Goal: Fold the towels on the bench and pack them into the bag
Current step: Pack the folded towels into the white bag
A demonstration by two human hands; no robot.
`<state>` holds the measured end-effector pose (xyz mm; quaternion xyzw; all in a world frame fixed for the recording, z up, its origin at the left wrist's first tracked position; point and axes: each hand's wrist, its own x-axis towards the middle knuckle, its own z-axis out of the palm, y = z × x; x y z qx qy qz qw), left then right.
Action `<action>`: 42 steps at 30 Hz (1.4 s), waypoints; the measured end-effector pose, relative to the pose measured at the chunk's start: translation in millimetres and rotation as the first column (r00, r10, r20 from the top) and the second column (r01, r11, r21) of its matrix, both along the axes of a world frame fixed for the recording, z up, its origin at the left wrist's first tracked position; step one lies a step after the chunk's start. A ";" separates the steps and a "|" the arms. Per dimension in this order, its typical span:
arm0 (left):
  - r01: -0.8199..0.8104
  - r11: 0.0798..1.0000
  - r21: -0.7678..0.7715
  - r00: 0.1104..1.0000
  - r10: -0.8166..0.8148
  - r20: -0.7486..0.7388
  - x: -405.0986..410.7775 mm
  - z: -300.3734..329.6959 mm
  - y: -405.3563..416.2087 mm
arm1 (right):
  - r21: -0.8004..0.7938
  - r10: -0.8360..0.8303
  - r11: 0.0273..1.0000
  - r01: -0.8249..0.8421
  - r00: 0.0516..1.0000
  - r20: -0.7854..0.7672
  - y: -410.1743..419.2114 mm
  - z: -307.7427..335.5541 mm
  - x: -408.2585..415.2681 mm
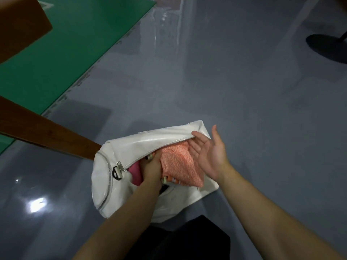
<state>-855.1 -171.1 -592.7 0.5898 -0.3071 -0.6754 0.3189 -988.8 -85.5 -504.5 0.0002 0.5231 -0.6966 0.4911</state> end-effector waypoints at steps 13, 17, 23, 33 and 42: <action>0.716 0.689 -0.111 0.582 -0.502 0.639 49.2 32.5 85.6 | 0.556 0.565 0.787 -0.268 0.677 -0.472 21.5 -25.8 -36.1; 0.833 0.553 0.020 0.375 -0.590 0.715 58.0 29.4 84.8 | 0.668 0.643 0.687 -0.285 0.667 -0.376 33.9 -43.2 -22.3; 0.938 0.345 -0.032 0.278 -0.696 0.662 58.1 14.9 71.6 | 0.509 0.562 0.796 -0.327 0.712 -0.421 49.3 -54.8 23.2; 0.995 0.096 0.040 0.061 -0.848 0.527 57.0 11.4 62.2 | 0.353 0.546 0.831 -0.429 0.751 -0.372 64.2 -54.6 45.4; 0.974 -0.226 -0.017 -0.209 -0.925 0.317 67.6 41.0 46.5 | 0.704 0.846 0.508 -0.497 0.131 -0.517 62.9 -62.5 47.1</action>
